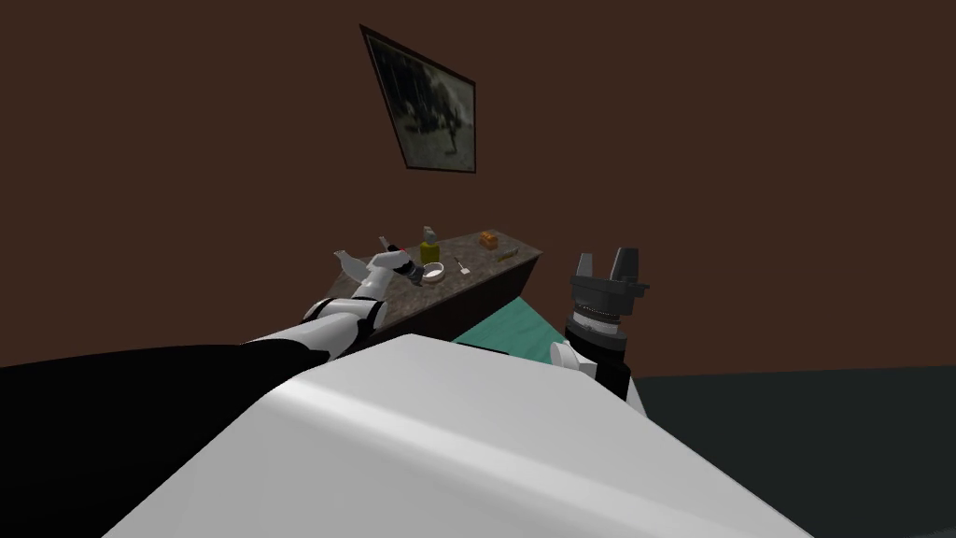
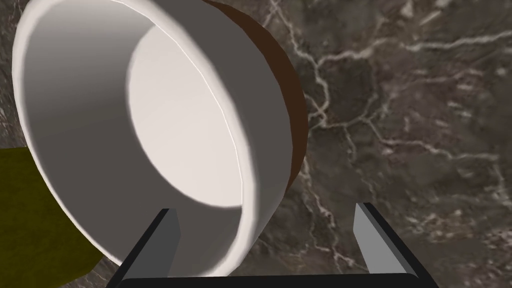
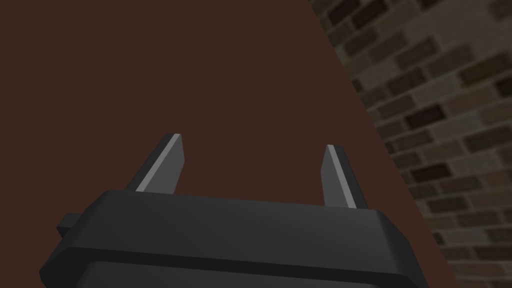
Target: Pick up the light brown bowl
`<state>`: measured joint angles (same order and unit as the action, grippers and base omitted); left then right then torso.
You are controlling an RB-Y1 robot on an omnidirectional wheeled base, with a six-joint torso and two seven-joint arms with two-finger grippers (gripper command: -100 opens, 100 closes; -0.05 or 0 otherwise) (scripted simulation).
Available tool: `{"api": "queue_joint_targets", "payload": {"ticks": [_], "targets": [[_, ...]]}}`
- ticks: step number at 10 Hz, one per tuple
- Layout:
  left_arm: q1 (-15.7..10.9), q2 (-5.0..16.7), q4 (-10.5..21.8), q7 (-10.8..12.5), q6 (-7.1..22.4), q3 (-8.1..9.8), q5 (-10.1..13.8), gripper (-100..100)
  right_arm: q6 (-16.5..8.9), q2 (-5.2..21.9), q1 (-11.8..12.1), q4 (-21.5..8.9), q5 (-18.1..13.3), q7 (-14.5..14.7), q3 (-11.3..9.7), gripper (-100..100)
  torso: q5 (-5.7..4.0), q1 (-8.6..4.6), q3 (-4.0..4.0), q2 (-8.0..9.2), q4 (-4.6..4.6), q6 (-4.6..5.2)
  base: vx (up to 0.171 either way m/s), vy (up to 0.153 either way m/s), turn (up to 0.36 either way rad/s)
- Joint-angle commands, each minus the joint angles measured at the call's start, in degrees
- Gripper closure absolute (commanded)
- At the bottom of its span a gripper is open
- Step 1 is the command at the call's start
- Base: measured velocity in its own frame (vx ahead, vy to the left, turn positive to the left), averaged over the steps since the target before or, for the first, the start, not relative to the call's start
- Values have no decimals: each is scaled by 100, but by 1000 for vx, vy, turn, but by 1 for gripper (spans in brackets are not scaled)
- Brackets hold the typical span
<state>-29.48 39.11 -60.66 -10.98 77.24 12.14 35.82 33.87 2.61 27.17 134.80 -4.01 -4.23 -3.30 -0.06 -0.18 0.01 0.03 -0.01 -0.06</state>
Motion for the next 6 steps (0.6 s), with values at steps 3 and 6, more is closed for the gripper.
{"api": "queue_joint_targets", "payload": {"ticks": [3, 6], "targets": [[531, 510, -276, -32, -40, -114, 558, -100, 0, 0, -1, -1, 0, 0, -1, 0, -1, -9, 0, 0, 0, 9, 24, -71, -120], [816, 906, -488, -75, -93, -232, 994, -100, 0, 0, 0, 0, 0, 0, 0, 0, 2, 13, 3, 5, 1, 3, 24, -54, -54]]}}
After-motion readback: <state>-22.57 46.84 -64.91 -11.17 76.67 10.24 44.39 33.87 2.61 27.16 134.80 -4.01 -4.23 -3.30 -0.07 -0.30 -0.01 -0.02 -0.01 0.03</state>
